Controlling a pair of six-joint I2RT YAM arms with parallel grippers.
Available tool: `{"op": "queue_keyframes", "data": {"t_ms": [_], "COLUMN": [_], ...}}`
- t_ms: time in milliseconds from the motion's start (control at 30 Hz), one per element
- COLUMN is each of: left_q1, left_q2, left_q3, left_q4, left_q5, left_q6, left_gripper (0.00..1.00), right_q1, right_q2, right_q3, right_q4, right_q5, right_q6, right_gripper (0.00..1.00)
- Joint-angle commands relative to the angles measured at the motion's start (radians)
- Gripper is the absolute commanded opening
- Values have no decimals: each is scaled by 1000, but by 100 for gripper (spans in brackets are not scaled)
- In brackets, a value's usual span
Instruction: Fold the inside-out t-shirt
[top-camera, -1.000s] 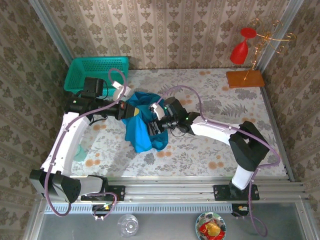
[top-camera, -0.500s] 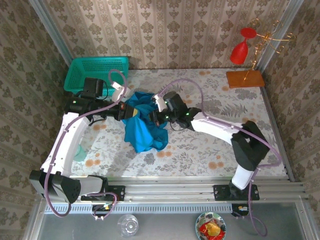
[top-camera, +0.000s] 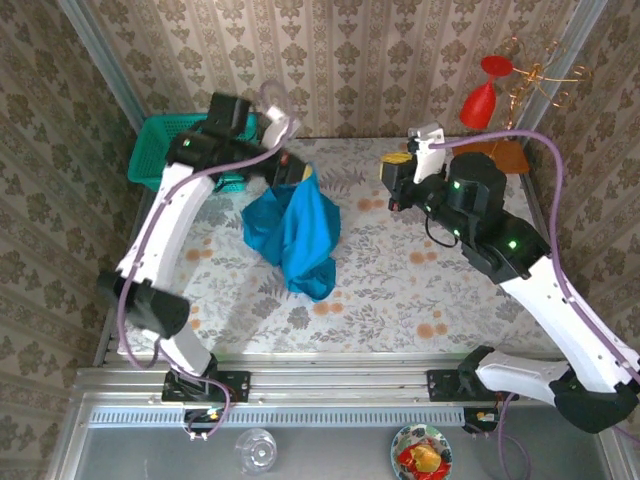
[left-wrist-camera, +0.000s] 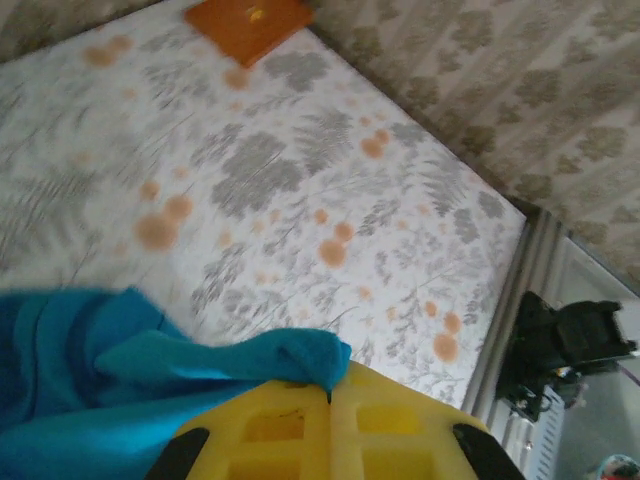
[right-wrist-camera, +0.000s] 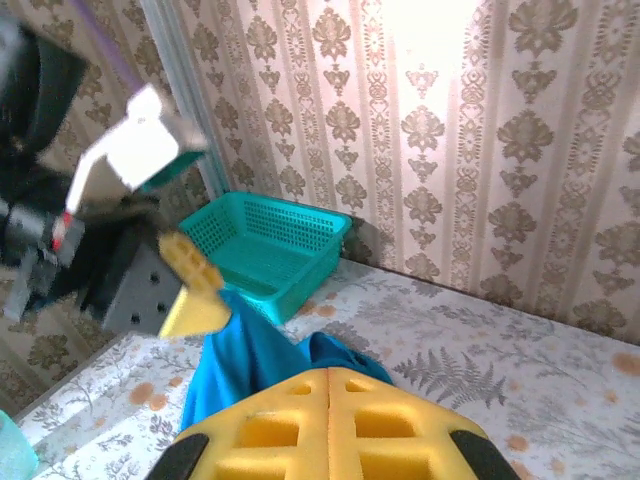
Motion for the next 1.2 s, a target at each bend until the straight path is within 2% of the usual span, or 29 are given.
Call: {"op": "queue_keyframes", "data": {"t_ms": [0,67,100,233,333,433,600,733,867,967,1167], "left_q1": [-63,-62,-56,-2,83,126,115,110,108,108,111], "left_q2": [59,66,42,-98,-106,-51,-2,-2,-17,-25,-47], "left_q3": [342,426,396,10,-217,-359,-553,-647,-708,-735,-766], "left_q4": [-217,-252,-243,-97,-63,-77,-40,-13,23,49,81], "left_q5": [125,121,60,-247,-352,-381,-482,-536,-546,-537,-535], "left_q6": [109,137,148,138,81,46,38,11,-11,-23,-44], "left_gripper": [0,0,0,0,0,0,0,0,0,0,0], "right_q1": [6,5,5,3,0,-4,-10,-9,10,63,139], "right_q2": [28,17,13,8,23,58,157,234,292,379,528], "right_q3": [-65,-84,-92,-121,-153,-195,-275,-335,-411,-414,-344], "right_q4": [-103,-100,-101,-112,-122,-143,-158,-168,-58,-50,19], "right_q5": [79,106,118,132,120,60,-114,-229,-238,-189,-93], "right_q6": [12,33,41,49,38,3,-96,-211,-373,-518,-631], "right_gripper": [0,0,0,3,9,16,28,32,33,41,42]}}
